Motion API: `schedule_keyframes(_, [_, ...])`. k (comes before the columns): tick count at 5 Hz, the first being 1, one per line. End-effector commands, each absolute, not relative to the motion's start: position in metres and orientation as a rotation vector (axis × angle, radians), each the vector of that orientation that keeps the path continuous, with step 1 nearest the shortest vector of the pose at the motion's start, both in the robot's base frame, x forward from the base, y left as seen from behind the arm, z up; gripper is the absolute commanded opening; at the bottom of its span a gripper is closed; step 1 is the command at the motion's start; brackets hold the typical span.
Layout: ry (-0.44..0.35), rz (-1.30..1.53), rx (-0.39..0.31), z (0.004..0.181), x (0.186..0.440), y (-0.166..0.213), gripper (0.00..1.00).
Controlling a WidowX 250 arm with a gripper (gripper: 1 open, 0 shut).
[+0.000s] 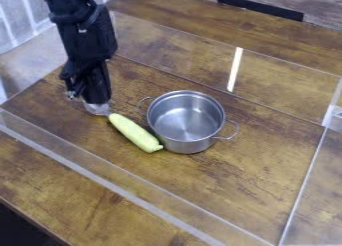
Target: Move the green spoon to the left
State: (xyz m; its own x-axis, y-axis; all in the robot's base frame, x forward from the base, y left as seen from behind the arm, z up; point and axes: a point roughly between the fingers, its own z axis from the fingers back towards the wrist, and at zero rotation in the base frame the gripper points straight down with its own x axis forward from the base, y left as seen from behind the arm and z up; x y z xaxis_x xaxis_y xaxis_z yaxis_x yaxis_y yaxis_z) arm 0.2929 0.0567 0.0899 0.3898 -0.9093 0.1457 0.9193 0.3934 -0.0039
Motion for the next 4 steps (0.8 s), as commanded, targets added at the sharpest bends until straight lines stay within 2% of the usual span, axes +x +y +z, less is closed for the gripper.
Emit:
schedule_keyframes(1, [-0.179,-1.113,-0.030,0.119,0.298,0.074,0.00])
schedule_keyframes(2, [-0.169,-1.079,-0.036,0.128,0.298,0.083,0.00])
schedule_keyframes(3, [-0.188,-1.024,-0.036,0.138,0.297,0.083,1.00])
schedule_keyframes(4, [-0.206,-0.955,-0.035,0.150,0.297,0.071,1.00])
